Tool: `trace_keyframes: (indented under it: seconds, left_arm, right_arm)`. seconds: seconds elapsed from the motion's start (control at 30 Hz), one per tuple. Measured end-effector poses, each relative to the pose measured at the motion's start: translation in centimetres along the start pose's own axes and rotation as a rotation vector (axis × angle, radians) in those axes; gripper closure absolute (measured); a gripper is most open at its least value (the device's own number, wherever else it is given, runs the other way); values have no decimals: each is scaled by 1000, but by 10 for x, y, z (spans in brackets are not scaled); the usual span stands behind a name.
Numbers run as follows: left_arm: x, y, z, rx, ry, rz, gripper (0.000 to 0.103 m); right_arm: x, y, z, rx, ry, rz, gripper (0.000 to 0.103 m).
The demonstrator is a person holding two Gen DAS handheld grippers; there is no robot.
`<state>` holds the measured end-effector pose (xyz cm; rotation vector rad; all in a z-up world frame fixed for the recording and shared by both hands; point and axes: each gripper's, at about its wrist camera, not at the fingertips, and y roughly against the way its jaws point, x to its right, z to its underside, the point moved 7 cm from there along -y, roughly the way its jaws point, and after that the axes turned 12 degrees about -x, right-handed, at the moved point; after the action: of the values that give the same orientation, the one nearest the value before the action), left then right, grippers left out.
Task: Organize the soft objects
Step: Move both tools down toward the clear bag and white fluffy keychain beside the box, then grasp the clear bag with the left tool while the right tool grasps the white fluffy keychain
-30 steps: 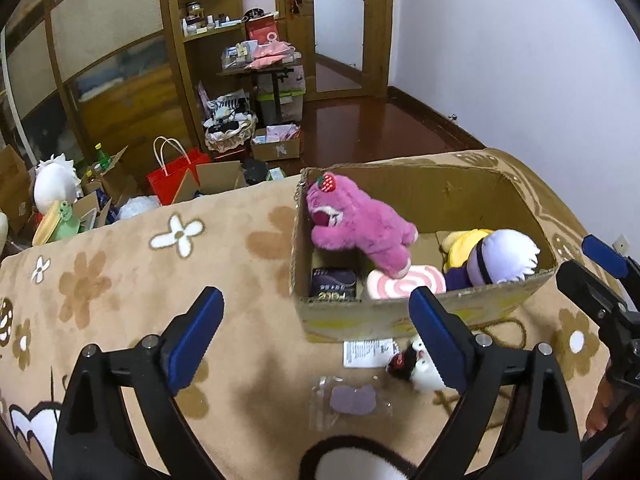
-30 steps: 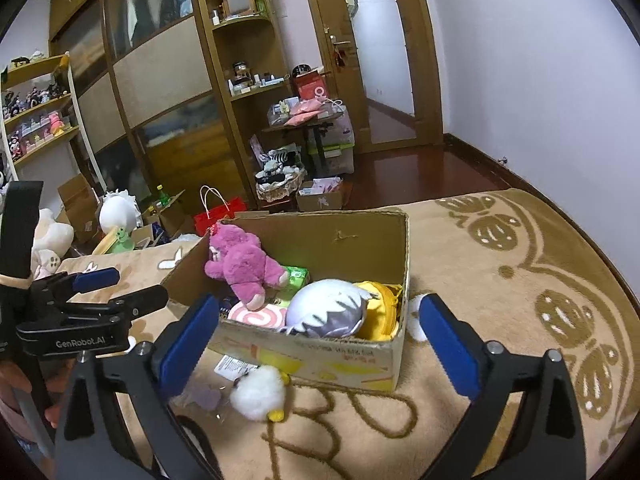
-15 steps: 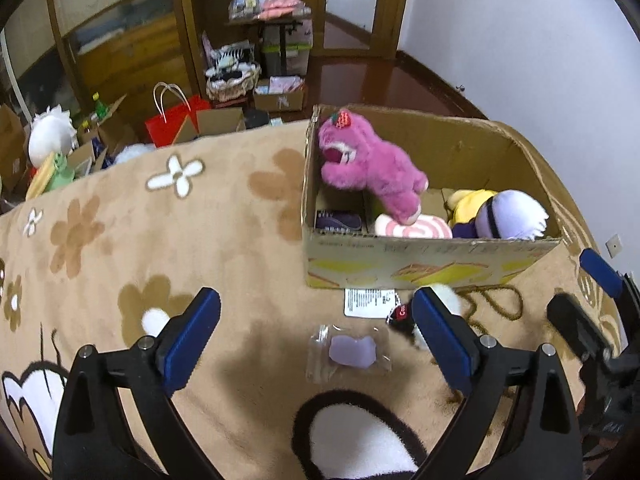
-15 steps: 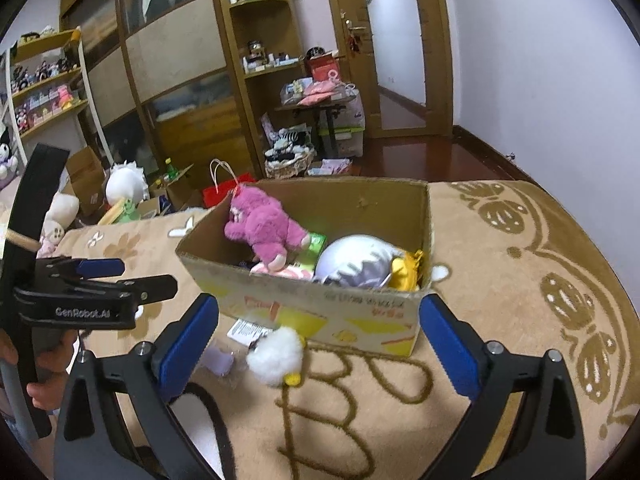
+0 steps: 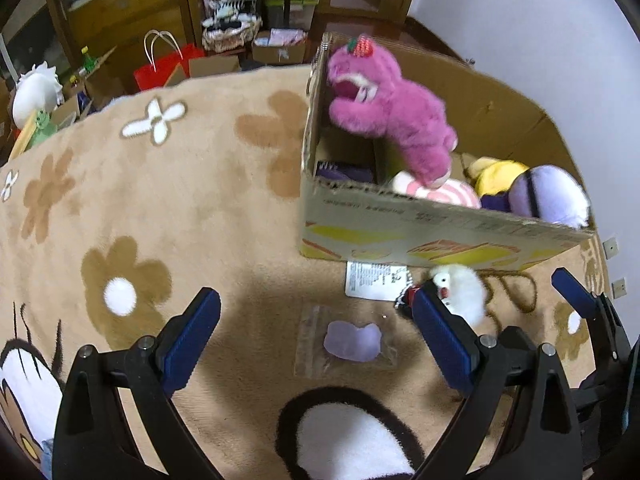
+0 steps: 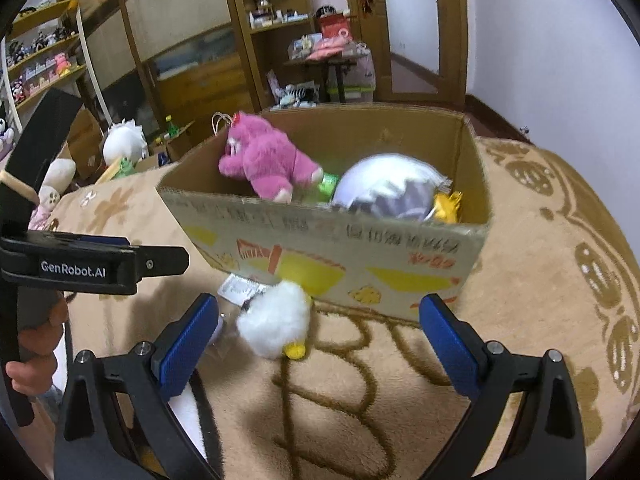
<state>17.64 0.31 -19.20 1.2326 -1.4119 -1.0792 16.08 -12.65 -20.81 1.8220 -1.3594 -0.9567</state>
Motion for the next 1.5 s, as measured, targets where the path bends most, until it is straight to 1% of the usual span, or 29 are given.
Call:
trace_keyframes:
  seconds: [0.13, 0.4, 0.53, 0.67, 0.77, 1.0, 1.2, 1.3, 1.33, 1.4, 1.5]
  left_arm:
    - [-3, -17, 0, -50, 25, 17, 7]
    - [-7, -34, -1, -102, 61, 42, 7]
    - [-8, -41, -1, -123, 61, 50, 7]
    - [-7, -52, 2, -166, 58, 65, 7]
    - [-6, -58, 3, -194, 51, 63, 7]
    - [-2, -68, 6, -230, 28, 73, 7]
    - [2, -74, 6, -247, 4, 64, 7]
    - [3, -79, 1, -249, -4, 43, 7]
    - [7, -81, 4, -246, -9, 35, 7]
    - [13, -87, -3, -251, -23, 16, 7]
    - [20, -92, -4, -250, -41, -9, 7]
  right_arm:
    - [-1, -17, 3, -35, 8, -9, 0]
    - [1, -45, 8, -90, 5, -11, 0]
    - [1, -55, 10, -113, 9, -14, 0]
    - [-1, -62, 11, -122, 23, -18, 0]
    - [-5, -65, 10, -128, 36, -18, 0]
    - [-10, -71, 9, -139, 53, -8, 0]
    - [-11, -74, 12, -152, 75, 8, 0]
    - [-13, -76, 15, -157, 86, 17, 0]
    - [-14, -77, 15, -158, 89, 19, 0]
    - [-15, -79, 16, -161, 97, 27, 0]
    - [-17, -81, 16, -163, 109, 37, 0]
